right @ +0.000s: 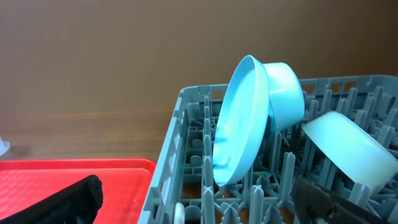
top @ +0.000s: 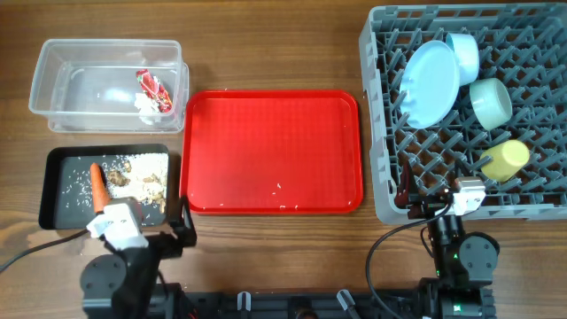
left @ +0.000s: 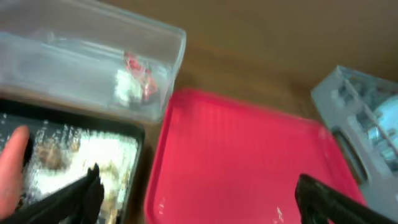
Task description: Sort waste into correct bins and load items into the dishwasher rack
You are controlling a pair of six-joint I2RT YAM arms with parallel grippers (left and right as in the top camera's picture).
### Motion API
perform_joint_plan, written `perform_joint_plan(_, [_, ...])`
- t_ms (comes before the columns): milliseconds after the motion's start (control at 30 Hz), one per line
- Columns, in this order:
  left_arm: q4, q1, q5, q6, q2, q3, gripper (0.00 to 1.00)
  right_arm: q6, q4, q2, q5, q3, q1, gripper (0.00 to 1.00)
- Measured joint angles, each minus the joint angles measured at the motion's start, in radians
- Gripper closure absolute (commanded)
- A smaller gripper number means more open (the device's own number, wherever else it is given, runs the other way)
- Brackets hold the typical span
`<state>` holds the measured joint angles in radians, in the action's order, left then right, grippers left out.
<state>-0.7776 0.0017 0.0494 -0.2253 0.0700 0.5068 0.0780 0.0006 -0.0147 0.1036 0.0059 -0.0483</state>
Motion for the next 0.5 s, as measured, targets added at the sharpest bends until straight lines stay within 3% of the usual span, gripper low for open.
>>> perform_joint_plan(100, [0.156, 0.0, 0.0, 0.0, -0.048, -0.129, 0.0, 0.0, 0.0, 0.0, 0.0, 0.0, 0.0, 0.0])
perform_joint_plan(367, [0.834, 0.0, 0.001, 0.072, -0.057, -0.395, 0.0, 0.0, 0.0, 0.001, 0.0, 0.0, 0.0, 0.0])
perform_joint_plan(500, [0.823, 0.0, 0.039, 0.137, -0.057, -0.465, 0.0, 0.0, 0.0, 0.001, 0.0, 0.0, 0.0, 0.0])
